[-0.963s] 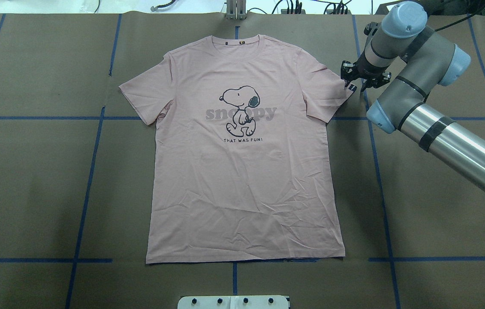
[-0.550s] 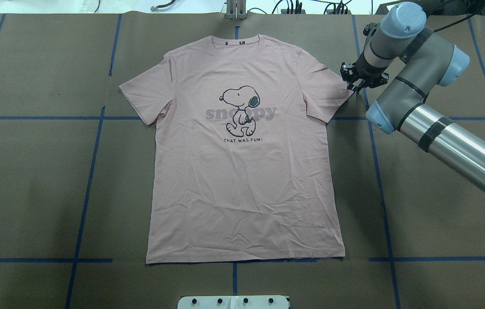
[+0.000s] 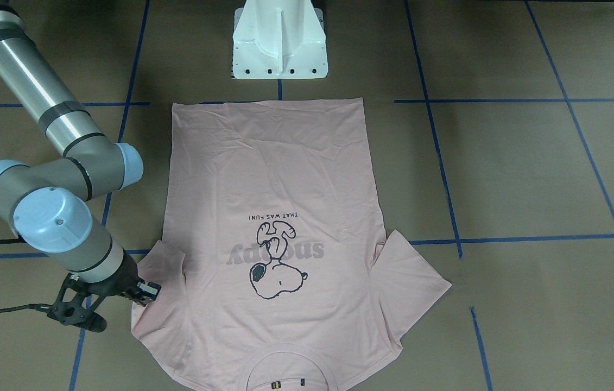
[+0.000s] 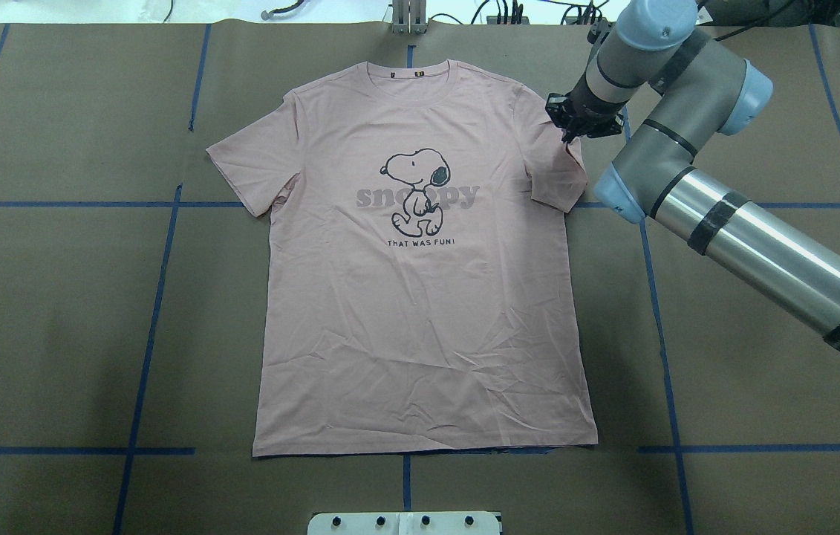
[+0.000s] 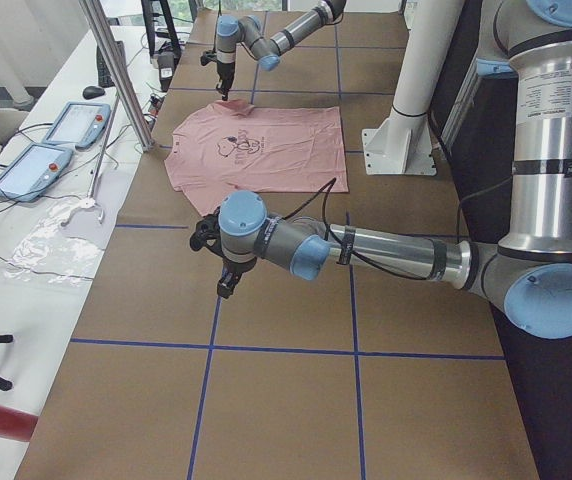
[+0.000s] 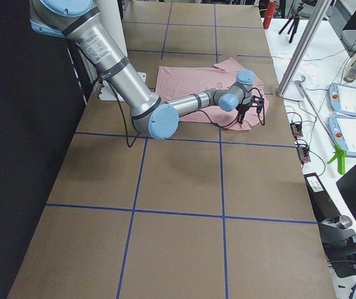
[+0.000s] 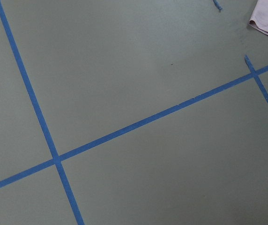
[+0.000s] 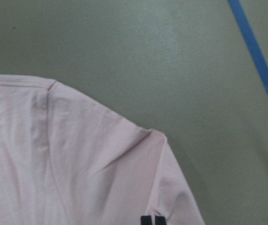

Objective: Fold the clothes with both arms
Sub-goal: 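Move the right gripper to the far shirt shoulder while the left arm enters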

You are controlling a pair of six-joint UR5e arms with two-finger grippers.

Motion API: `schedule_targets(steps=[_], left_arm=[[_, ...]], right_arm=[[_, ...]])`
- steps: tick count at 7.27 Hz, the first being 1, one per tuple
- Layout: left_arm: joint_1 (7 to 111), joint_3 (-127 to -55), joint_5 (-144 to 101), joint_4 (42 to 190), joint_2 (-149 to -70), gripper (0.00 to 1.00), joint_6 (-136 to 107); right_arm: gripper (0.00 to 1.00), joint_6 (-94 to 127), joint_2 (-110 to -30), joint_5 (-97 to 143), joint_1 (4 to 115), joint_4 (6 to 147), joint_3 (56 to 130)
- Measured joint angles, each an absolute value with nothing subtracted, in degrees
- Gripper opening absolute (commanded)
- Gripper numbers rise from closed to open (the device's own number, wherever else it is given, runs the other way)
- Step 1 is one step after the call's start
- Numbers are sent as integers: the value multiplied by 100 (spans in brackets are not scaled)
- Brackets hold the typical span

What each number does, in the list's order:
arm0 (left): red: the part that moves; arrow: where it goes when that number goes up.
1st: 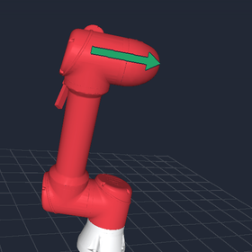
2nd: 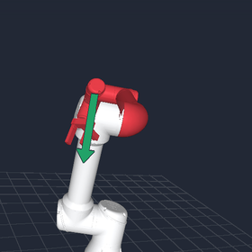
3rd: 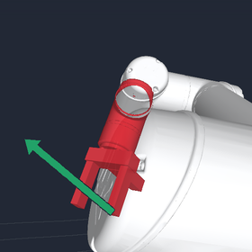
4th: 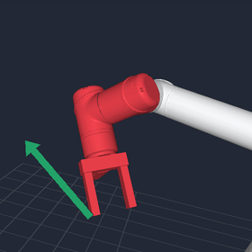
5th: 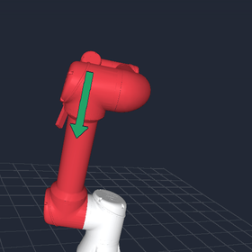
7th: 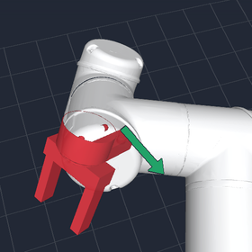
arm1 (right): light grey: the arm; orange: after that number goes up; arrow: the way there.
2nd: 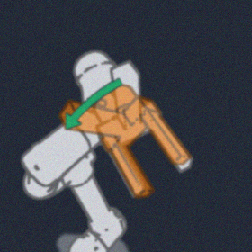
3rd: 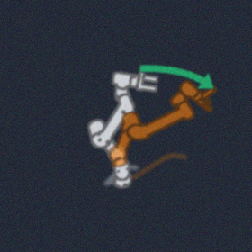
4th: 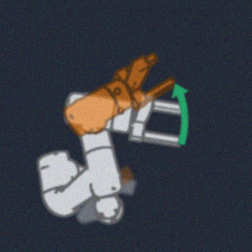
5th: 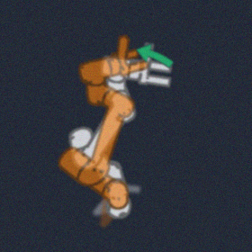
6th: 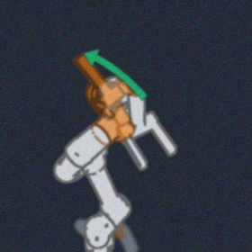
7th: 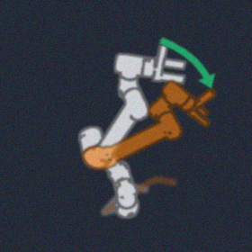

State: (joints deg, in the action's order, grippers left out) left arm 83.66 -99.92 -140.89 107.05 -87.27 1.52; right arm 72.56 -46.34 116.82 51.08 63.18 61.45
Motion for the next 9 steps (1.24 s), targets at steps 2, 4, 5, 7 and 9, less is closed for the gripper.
schedule_targets(steps=[2, 4, 5, 7, 9], left_arm=[[8360, -9981, -14089, 10703, -8729, 100, 128], [8350, -9939, -14089, 10699, -8765, 100, 74], [8302, -9841, -14085, 10730, -8920, 100, -148], [7895, -9409, -14043, 10941, -9637, 100, -1081], [7288, -8867, -13917, 11195, -10578, 100, -2233]], right_arm=[[7, 7506, -4182, 11365, 4795, 6312, 5845], [100, 7545, -3899, 11030, 4641, 6301, 5484], [100, 7548, -3832, 10891, 4628, 6294, 5375], [100, 7554, -3793, 10713, 4745, 6286, 5317], [100, 7586, -3806, 10741, 4980, 6284, 5369]])
